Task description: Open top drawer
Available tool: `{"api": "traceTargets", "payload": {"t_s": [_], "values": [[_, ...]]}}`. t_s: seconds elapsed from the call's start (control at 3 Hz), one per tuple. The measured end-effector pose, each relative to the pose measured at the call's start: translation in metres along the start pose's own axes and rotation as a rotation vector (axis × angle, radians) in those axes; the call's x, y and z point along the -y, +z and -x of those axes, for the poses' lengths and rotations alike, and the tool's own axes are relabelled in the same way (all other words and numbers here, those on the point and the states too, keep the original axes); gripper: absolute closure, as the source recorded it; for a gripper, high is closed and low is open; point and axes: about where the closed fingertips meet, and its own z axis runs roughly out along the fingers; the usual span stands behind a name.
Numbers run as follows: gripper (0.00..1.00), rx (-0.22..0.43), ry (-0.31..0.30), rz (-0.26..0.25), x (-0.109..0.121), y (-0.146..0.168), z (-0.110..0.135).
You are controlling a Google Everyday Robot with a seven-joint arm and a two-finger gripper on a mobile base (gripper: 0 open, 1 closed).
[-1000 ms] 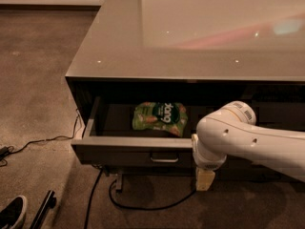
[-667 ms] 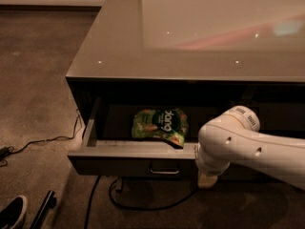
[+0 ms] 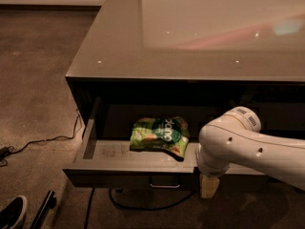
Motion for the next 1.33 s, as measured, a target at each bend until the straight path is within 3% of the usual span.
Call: {"api": "traceTargets", "payload": {"t_s": [0.33, 0.67, 1.33], "values": [[0.00, 0.030, 0.000, -0.003, -0.009, -0.005, -0.008], [0.00, 0.038, 0.005, -0.003, -0.028, -0.015, -0.020], [0.00, 0.125, -0.001, -0.085, -0.027, -0.038, -0.024]]}}
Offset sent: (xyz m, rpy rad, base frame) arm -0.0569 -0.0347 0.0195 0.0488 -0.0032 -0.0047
